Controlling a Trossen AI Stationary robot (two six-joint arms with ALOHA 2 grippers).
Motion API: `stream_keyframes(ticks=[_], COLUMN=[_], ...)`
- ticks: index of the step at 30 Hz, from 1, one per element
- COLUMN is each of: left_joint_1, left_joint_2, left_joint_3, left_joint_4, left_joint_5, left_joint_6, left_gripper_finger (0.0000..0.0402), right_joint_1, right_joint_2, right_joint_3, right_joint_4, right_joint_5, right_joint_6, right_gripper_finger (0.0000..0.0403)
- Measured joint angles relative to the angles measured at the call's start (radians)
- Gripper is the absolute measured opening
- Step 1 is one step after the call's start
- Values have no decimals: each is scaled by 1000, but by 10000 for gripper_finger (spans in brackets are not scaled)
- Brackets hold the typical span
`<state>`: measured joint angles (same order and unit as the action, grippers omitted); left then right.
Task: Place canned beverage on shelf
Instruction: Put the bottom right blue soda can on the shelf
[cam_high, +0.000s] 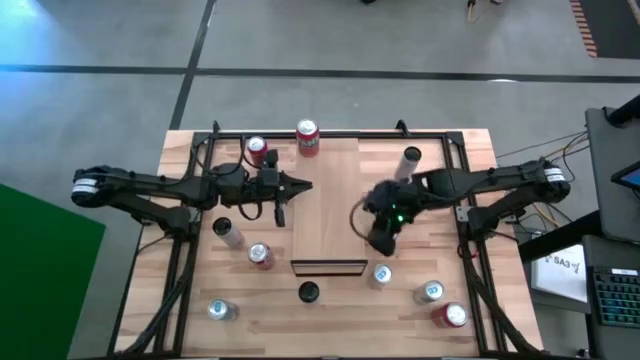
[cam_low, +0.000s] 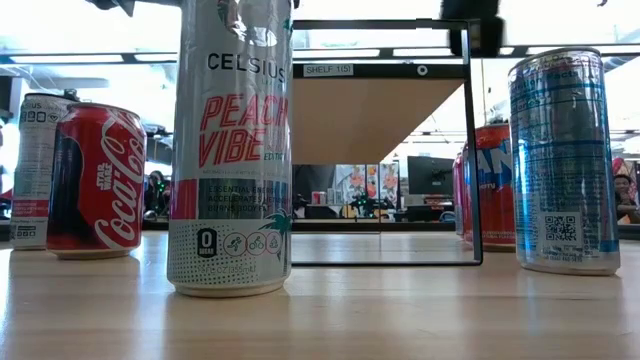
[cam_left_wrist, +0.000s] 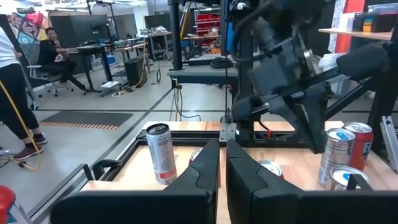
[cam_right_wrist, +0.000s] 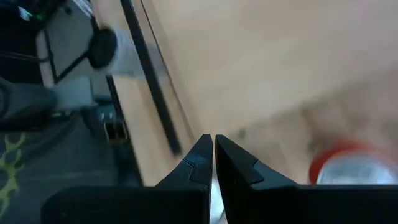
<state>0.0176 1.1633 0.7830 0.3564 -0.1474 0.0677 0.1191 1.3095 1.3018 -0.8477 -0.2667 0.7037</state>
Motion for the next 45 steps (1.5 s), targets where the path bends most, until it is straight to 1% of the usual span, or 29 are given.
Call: stream_keyframes(ticks=[4, 7, 12, 15, 20, 26, 32, 36, 41, 45], left_joint_1=[-2, -2, -2, -2, -2, -2, -2, -2, -3, -4], left_joint_2=[0, 0, 0, 0, 0, 0, 0, 0, 0, 0], left_joint_3=[0, 0, 1, 1, 1, 1, 1, 2, 2, 1], left_joint_4=[6, 13, 57, 80, 88, 89, 94, 92, 92, 96], left_joint_5=[0, 0, 0, 0, 0, 0, 0, 0, 0, 1], left_joint_6=[0, 0, 5, 13, 16, 16, 16, -2, -36, -62], left_gripper_finger=[0, 0, 0, 0, 0, 0, 0, 0, 0, 0], right_joint_1=[69, 119, 203, 250, 328, 423, 533, 596, 641, 643], right_joint_2=[-6, -6, -4, 1, 2, 7, 34, 35, 35, 35], right_joint_3=[0, 0, 14, 55, 102, 97, 94, 94, 94, 94], right_joint_4=[-146, -290, -539, -612, -613, -615, -611, -584, -549, -537], right_joint_5=[-4, -7, -55, -57, -25, -10, -1, 30, 104, 111], right_joint_6=[155, 256, 419, 492, 558, 626, 614, 598, 614, 686], right_gripper_finger=[11, 11, 11, 11, 11, 11, 11, 11, 12, 33])
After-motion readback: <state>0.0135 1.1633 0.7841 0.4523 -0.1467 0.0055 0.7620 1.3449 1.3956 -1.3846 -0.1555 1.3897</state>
